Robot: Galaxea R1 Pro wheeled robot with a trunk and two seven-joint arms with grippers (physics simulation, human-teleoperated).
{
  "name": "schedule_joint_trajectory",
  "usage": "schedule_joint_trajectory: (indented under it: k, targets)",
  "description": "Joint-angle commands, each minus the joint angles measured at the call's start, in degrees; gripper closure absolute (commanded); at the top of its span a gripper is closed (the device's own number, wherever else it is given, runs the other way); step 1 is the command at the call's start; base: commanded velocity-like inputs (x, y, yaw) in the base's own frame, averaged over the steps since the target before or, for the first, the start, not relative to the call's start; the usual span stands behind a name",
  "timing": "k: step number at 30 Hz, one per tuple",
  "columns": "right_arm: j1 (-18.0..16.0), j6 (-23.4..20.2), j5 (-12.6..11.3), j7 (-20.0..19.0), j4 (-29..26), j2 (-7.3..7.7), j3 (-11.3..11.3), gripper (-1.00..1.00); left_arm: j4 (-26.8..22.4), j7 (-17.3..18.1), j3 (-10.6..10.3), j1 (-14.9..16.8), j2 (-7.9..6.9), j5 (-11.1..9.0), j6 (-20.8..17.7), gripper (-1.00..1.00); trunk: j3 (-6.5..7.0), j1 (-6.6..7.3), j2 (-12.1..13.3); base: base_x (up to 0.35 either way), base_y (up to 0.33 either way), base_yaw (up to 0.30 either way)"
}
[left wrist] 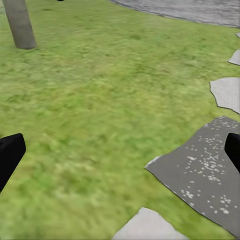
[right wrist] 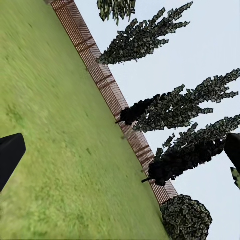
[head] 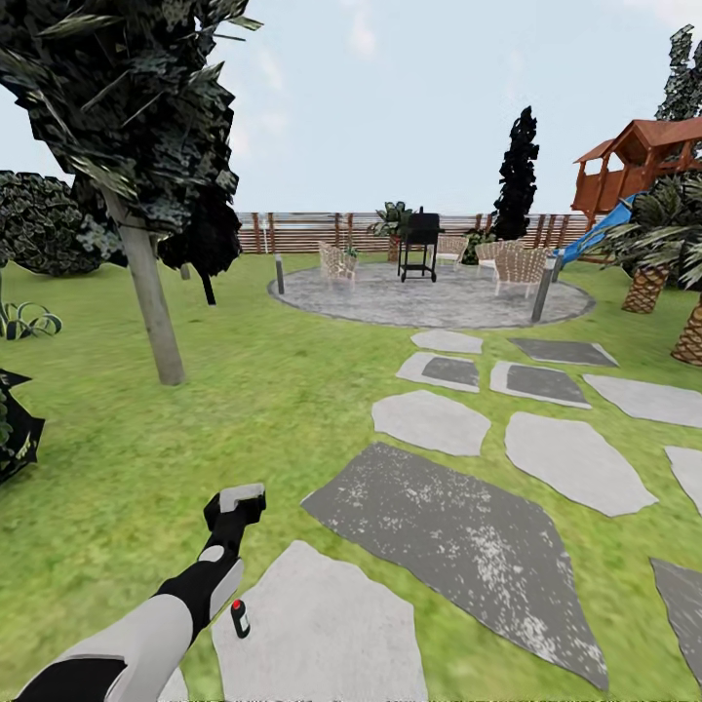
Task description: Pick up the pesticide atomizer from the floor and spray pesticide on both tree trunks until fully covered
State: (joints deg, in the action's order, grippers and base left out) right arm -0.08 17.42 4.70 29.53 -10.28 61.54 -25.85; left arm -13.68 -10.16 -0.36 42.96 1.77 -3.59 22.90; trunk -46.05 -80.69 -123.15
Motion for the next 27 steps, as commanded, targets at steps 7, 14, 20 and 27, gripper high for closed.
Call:
schedule_joint_trajectory:
  k: [7,14,20,27]
  targets:
    - [-0.01,0.15,0.49,0.01,-0.01,-0.02,-0.48,-1.0,0.06,-0.03,-0.08,0.06,-1.13,-0.36,0.21,-1.0,-1.31,-1.54,-2.84,0.0,0.0,0.0]
    - [-0.01,0.15,0.49,0.0,-0.01,-0.02,-0.43,-1.0,0.13,-0.03,-0.04,0.03,-1.48,-0.36,0.21,-1.0,-2.57,-3.07,-5.65,0.0,0.0,0.0]
    - [-0.01,0.15,0.49,0.0,-0.01,-0.02,-0.43,-1.0,1.28,-0.03,-0.07,0.04,-1.5,-0.36,0.21,-1.0,-3.64,-4.39,-8.06,0.0,0.0,0.0]
    - [-0.01,0.15,0.49,0.01,-0.01,-0.02,-0.43,-1.0,1.77,-0.03,-0.11,0.02,-1.5,-0.36,0.21,-1.0,-4.9,-5.93,-10.86,0.0,0.0,0.0]
